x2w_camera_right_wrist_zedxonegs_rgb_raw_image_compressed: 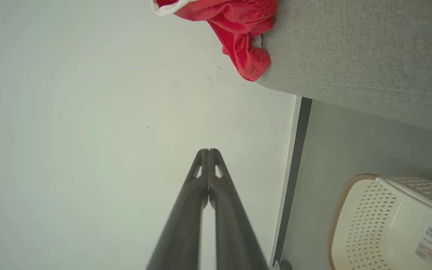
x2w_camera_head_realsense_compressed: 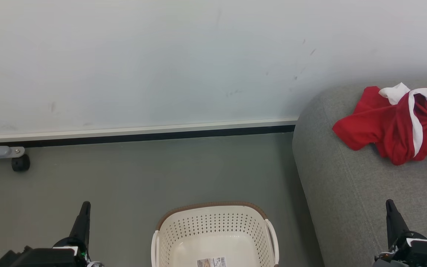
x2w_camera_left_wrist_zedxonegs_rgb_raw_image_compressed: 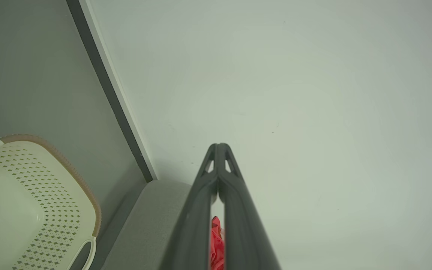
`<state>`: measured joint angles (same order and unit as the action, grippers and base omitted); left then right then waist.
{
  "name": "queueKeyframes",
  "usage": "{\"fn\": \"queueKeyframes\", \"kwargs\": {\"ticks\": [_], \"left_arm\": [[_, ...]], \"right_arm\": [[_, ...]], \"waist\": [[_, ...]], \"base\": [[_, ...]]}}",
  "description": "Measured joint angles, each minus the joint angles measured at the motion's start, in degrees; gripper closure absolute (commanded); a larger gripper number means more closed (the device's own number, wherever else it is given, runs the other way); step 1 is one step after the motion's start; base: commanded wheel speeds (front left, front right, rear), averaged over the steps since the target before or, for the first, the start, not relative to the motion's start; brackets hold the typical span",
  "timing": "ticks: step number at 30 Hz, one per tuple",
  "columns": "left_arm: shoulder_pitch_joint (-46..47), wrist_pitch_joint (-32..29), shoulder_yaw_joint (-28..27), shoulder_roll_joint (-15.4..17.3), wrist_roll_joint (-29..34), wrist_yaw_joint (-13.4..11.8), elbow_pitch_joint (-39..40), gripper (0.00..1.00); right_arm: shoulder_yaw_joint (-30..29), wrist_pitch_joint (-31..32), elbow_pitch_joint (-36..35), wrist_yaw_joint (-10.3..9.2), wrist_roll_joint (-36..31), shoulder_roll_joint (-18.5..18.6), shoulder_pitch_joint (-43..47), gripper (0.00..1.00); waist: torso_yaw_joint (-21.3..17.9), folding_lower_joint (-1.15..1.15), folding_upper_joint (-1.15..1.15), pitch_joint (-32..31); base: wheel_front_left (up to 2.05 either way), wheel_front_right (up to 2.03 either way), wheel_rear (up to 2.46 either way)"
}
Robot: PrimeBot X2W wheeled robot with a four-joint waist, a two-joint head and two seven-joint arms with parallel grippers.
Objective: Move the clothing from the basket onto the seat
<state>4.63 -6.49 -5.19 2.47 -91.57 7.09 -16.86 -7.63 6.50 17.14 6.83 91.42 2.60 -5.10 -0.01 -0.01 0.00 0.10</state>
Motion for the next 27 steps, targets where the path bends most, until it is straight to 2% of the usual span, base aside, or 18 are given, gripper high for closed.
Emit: {"fn": "queueKeyframes", "kwargs": {"ticks": [27], "left_arm": [[0.0, 0.0, 0.0, 0.0, -0.1, 0.0, -0.1, 1.00]], "right_arm": [[0.0, 0.0, 0.0, 0.08, 0.0, 0.0, -0.2, 1.00]], "waist": [[0.0, 0.01, 0.00, 0.0]], "base": [[0.00, 0.00, 0.00]]}}
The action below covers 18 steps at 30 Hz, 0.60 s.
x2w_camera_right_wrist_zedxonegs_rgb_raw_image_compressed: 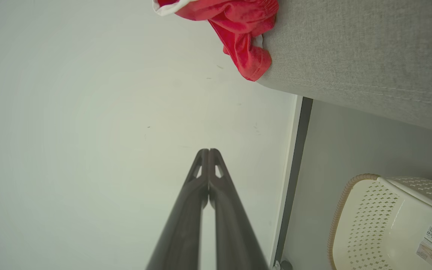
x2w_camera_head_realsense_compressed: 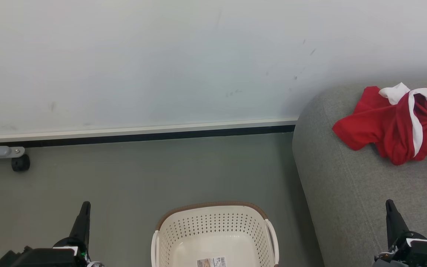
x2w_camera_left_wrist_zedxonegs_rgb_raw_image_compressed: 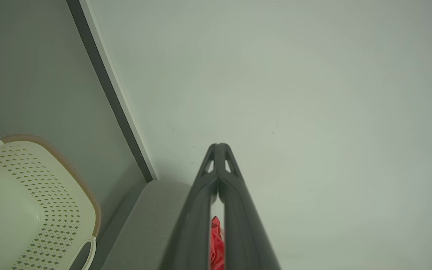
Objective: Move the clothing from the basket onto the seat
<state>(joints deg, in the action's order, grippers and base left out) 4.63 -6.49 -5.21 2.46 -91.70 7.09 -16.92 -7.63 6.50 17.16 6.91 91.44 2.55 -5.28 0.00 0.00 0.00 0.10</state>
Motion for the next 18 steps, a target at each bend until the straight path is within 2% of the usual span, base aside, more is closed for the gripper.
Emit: {"fn": "queueKeyframes", "kwargs": {"ticks": [18], "left_arm": [[0.0, 0.0, 0.0, 0.0, 0.0, 0.0, 0.0, 1.00]], "right_arm": [[0.0, 0.0, 0.0, -0.01, 0.0, 0.0, 0.0, 1.00]], "waist": [[0.0, 0.00, 0.00, 0.0]], "base": [[0.00, 0.00, 0.00]]}}
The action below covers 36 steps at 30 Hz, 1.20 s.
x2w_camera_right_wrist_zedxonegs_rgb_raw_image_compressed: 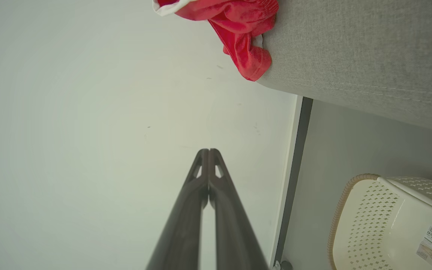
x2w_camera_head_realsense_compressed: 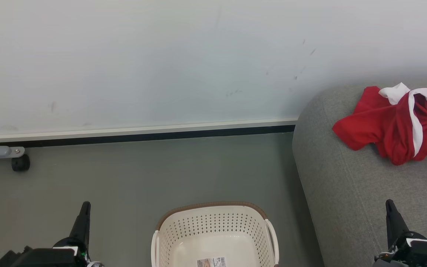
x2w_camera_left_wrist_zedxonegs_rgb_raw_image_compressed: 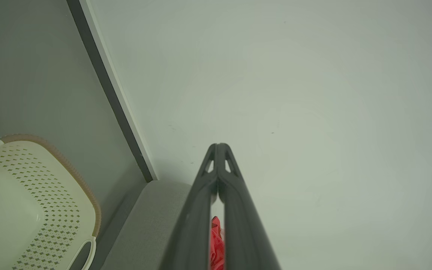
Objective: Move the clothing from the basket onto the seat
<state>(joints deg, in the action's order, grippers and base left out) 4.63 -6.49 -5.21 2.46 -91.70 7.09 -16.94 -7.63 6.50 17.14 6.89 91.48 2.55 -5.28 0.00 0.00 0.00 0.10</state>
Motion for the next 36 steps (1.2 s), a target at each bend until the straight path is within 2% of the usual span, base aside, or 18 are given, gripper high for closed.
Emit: {"fn": "queueKeyframes", "kwargs": {"ticks": [36], "left_arm": [[0.0, 0.0, 0.0, 0.0, 0.0, 0.0, 0.0, 1.00]], "right_arm": [[0.0, 0.0, 0.0, 0.01, 0.0, 0.0, 0.0, 1.00]], "waist": [[0.0, 0.00, 0.00, 0.0]], "base": [[0.00, 0.00, 0.00]]}}
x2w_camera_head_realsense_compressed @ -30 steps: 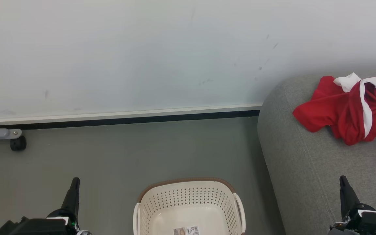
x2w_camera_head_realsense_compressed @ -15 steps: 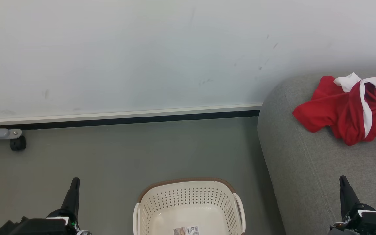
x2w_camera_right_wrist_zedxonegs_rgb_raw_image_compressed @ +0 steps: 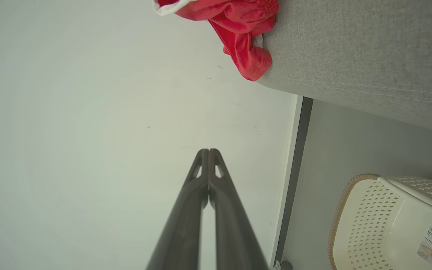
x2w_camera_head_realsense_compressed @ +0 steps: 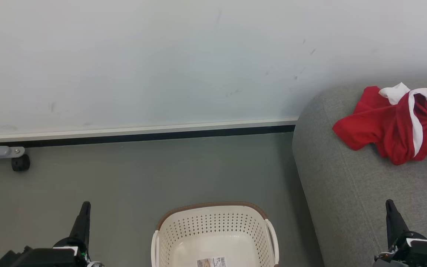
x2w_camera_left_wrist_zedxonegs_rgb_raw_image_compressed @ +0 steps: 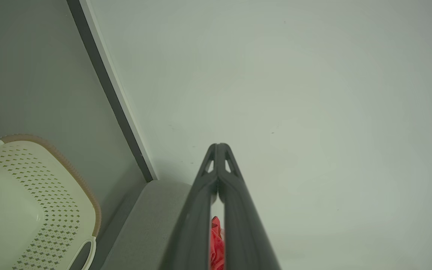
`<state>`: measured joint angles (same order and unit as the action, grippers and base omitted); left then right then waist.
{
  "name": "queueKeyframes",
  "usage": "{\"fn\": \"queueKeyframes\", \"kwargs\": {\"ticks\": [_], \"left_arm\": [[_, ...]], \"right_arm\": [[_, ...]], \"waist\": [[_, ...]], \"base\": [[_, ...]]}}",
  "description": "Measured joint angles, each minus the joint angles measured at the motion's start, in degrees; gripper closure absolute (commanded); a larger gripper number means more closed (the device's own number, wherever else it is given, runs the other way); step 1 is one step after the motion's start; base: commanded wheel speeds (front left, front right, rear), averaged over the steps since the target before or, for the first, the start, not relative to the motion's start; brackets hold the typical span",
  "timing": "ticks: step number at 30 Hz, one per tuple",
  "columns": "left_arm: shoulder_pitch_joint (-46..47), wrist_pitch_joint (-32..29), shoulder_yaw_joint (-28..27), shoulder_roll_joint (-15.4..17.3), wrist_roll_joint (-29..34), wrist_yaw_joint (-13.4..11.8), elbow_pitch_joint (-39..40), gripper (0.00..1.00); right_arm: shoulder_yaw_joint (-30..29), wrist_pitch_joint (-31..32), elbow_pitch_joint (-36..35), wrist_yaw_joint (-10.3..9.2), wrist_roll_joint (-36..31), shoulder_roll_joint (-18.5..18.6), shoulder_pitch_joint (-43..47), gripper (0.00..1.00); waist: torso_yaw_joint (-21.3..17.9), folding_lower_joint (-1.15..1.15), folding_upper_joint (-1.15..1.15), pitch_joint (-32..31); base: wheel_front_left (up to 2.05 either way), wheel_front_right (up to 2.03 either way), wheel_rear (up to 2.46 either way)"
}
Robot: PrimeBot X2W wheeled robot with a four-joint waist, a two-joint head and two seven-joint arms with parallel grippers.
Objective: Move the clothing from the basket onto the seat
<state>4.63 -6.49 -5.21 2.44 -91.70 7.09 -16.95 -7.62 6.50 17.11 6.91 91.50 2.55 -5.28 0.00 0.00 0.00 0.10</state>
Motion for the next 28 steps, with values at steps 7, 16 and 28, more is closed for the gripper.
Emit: {"fn": "queueKeyframes", "kwargs": {"ticks": [7, 16, 28], "left_arm": [[0.0, 0.0, 0.0, 0.0, 0.0, 0.0, 0.0, 1.00], [0.0, 0.0, 0.0, 0.0, 0.0, 0.0, 0.0, 1.00], [0.0, 0.0, 0.0, 0.0, 0.0, 0.0, 0.0, 1.00]], "right_arm": [[0.0, 0.0, 0.0, 0.00, 0.0, 0.0, 0.0, 1.00], [0.0, 0.0, 0.0, 0.00, 0.0, 0.0, 0.0, 1.00], [0.0, 0.0, 0.0, 0.00, 0.0, 0.0, 0.0, 1.00]], "waist": [[0.0, 0.00, 0.00, 0.0], [0.0, 0.00, 0.00, 0.0], [0.0, 0.00, 0.00, 0.0]], "base": [[0.00, 0.00, 0.00], [0.00, 0.00, 0.00], [0.00, 0.00, 0.00]]}}
